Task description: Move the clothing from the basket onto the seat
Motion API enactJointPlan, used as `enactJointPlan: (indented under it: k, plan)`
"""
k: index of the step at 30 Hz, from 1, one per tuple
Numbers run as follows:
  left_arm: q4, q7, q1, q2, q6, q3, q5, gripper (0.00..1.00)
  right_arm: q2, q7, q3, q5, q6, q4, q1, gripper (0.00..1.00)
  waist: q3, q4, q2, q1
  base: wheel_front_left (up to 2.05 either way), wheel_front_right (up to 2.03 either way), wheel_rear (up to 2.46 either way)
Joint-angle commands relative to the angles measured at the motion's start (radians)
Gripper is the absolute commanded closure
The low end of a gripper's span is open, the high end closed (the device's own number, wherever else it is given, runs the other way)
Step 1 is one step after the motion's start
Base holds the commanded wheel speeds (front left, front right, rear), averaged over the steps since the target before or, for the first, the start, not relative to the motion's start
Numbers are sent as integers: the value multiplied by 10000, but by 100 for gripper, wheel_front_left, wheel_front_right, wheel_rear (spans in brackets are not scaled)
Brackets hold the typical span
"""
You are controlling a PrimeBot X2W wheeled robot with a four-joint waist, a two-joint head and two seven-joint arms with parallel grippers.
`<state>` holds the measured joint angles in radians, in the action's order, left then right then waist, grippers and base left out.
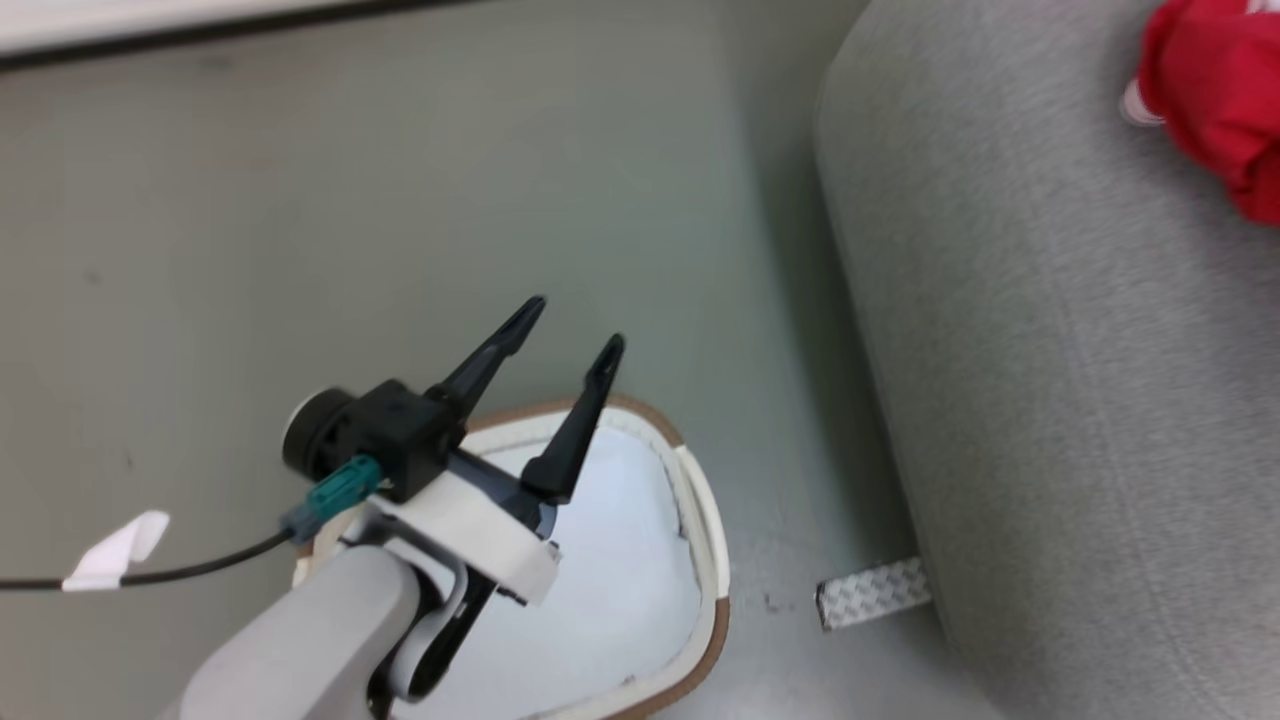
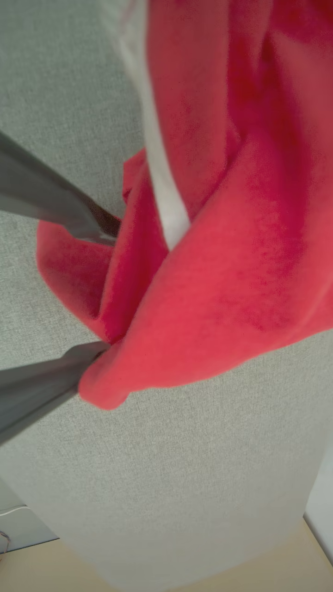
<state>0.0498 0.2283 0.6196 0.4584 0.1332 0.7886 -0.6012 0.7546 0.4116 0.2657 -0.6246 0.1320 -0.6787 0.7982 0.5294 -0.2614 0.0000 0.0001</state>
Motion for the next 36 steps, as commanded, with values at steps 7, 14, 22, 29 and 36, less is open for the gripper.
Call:
enactJointPlan:
  k: [7,14,22,29,36]
  plan:
    - [19,294,-1059,194,368,-687,-556,0,1389,469,603,-603,-28,2102,-1042,0,-1876,-34,0,-1,0,0,0]
    - [-437,369,-2331,340,950,-2274,-874,0,1373,68,-511,-627,-26,4376,-1998,0,-3252,559,0,-1,0,0,0]
    - [-1011,359,-3990,211,1057,-3980,-858,0,-612,-954,-1364,221,-26,5856,-3251,0,-4317,1392,0,-1,0,0,0]
    - [-927,360,-5006,-308,729,-4887,-926,0,-2894,-2422,-2303,1121,-26,6275,-4673,0,-4812,2085,0,-1,0,0,0]
    - [-304,360,-5796,-1121,418,-5657,-301,0,-4665,-3942,-2823,1856,-26,6552,-6324,0,-5130,2429,0,-1,0,0,0]
